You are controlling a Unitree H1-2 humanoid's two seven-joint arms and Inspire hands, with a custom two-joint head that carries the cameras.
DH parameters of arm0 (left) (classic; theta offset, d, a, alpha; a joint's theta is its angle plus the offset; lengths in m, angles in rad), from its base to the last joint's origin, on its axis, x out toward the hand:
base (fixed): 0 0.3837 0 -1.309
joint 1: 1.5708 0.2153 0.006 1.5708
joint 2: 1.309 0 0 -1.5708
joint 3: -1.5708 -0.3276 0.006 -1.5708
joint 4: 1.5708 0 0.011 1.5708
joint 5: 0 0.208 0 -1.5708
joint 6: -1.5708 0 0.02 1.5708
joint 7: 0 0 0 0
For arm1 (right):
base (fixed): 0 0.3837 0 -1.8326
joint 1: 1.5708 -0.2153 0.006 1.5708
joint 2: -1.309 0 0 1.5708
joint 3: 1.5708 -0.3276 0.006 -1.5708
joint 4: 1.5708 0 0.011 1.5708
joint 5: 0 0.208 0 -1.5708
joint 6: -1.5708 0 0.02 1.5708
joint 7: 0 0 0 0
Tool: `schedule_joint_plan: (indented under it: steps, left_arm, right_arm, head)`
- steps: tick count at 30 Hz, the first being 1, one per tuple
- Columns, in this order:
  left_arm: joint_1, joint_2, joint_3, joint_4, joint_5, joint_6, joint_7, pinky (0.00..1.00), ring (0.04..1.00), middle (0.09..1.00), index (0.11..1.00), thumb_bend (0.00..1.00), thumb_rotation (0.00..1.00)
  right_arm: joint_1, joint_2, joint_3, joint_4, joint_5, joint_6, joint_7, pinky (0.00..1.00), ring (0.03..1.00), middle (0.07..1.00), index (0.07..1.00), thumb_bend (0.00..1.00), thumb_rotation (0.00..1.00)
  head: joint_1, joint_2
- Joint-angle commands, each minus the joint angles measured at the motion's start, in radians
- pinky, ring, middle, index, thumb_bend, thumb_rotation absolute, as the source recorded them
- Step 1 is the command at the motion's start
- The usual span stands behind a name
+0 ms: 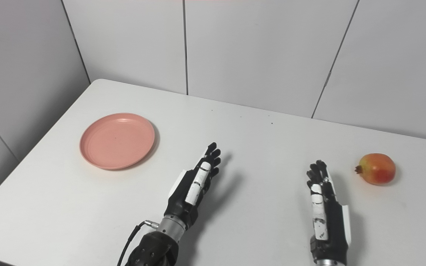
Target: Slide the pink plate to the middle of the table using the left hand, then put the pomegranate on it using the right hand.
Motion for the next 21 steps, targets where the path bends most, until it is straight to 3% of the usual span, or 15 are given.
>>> schedule_joint_plan:
  steps: [1, 9, 21]
  left_arm:
    - [-0.03, -0.02, -0.011, 0.001, 0.017, -0.044, 0.008, 1.0, 1.0, 1.0, 1.0, 0.49, 1.0]
    - [-0.033, -0.036, -0.016, 0.044, 0.036, -0.076, 0.019, 1.0, 1.0, 1.0, 1.0, 0.54, 1.0]
    - [-0.033, -0.029, -0.019, 0.045, 0.03, -0.121, 0.01, 1.0, 1.0, 1.0, 0.997, 0.54, 1.0]
  right_arm:
    - [-0.002, -0.012, -0.007, -0.001, 0.016, -0.033, 0.023, 0.97, 0.934, 0.929, 0.937, 0.44, 0.92]
    - [0.001, -0.027, -0.013, 0.013, 0.042, -0.034, 0.046, 1.0, 0.96, 0.95, 0.963, 0.46, 0.98]
    - [0.006, -0.027, -0.015, 0.01, 0.045, -0.039, 0.046, 0.99, 0.946, 0.935, 0.952, 0.42, 0.95]
  head:
    - [0.012, -0.007]
    - [0.049, -0.031]
    - [0.043, -0.036]
